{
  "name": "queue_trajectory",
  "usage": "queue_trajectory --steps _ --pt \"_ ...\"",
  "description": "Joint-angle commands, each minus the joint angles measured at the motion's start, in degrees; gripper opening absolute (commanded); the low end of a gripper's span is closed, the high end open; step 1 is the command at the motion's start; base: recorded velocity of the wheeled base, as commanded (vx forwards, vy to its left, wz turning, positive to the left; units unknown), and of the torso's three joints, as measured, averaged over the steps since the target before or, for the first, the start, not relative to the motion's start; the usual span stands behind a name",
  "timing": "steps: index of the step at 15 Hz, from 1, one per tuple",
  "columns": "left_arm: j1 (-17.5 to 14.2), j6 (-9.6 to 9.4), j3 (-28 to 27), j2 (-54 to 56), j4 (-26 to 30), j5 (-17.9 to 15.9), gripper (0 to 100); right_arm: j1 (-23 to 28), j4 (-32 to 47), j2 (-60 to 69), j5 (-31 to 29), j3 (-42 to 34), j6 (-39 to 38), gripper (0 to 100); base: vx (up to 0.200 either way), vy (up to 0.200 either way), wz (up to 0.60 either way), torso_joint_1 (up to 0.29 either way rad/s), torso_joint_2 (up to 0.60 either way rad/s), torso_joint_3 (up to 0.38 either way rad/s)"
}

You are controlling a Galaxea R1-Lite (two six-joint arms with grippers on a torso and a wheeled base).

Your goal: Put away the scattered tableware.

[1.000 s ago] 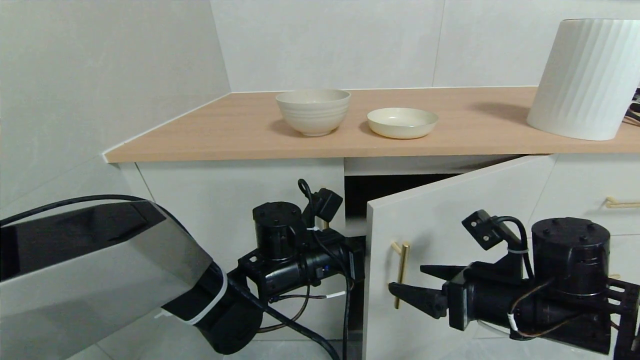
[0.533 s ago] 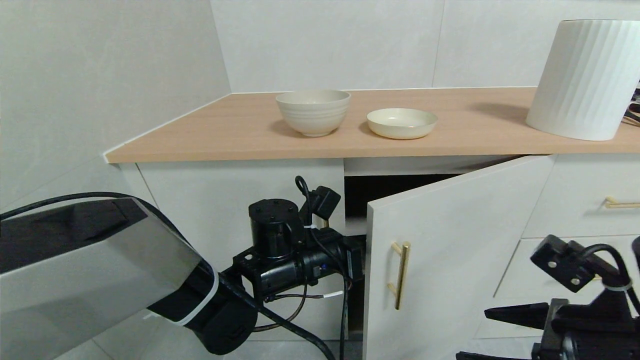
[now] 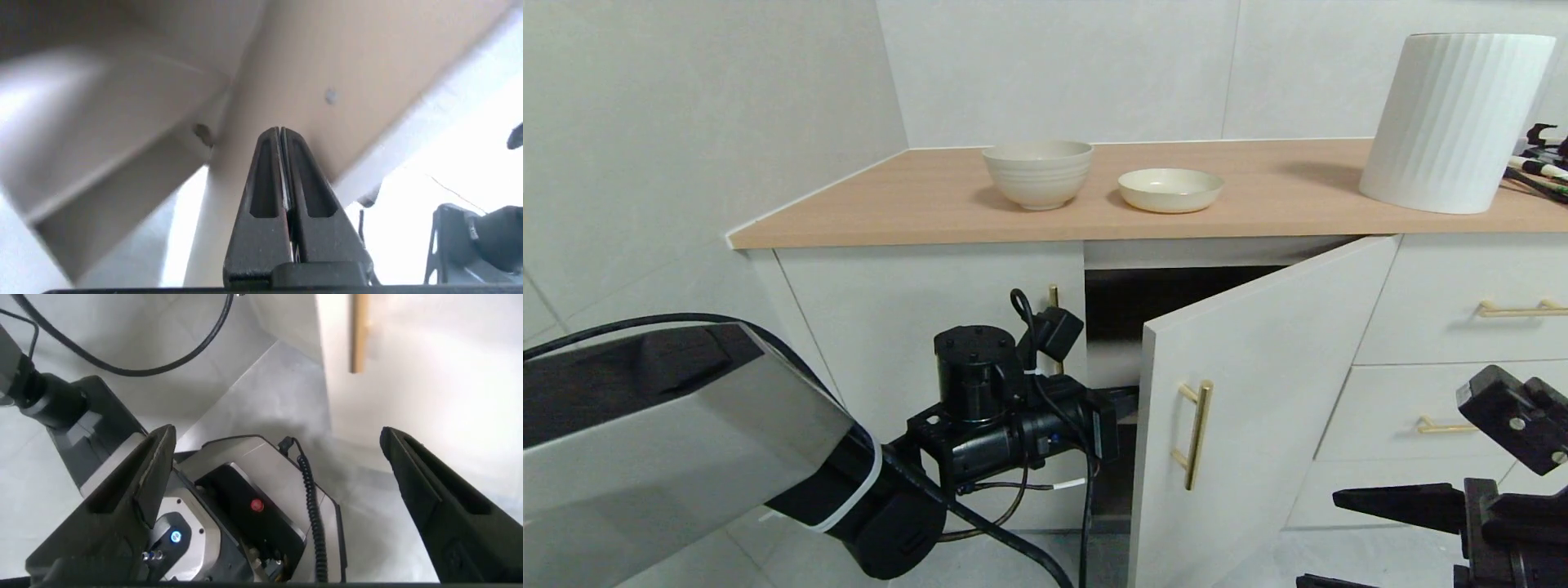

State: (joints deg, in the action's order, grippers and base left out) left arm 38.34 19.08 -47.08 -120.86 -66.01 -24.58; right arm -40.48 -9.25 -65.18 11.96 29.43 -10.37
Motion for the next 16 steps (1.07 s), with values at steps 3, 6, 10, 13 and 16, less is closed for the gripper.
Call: queue_trajectory --steps 3,6,10,13,16 --pt "0.1 0.08 -5.5 -3.8 1.6 0.1 0 0.0 -0.1 0.0 -0.1 0.1 -0.1 100 0.000 0.000 0.00 0.000 0.00 0.000" --pt "0.1 -0.01 -8.5 -5.0 2.6 0.1 0 0.0 -0.2 0.0 -0.3 0.1 -0.1 100 0.000 0.000 0.00 0.000 0.00 0.000" --pt "0.6 -0.01 -10.0 -5.4 4.4 0.0 0 0.0 -0.2 -0.5 -0.4 0.1 -0.1 100 -0.150 0.000 0.00 0.002 0.00 0.004" --pt "0.5 -0.01 -10.7 -6.8 4.3 0.1 0 0.0 -0.2 -0.3 -0.4 0.1 -0.1 100 0.000 0.000 0.00 0.000 0.00 0.000" --pt "0.5 -0.01 -14.4 -10.0 5.2 0.2 0 0.1 -0.2 -0.3 -0.4 0.1 -0.1 100 0.000 0.000 0.00 0.000 0.00 0.000"
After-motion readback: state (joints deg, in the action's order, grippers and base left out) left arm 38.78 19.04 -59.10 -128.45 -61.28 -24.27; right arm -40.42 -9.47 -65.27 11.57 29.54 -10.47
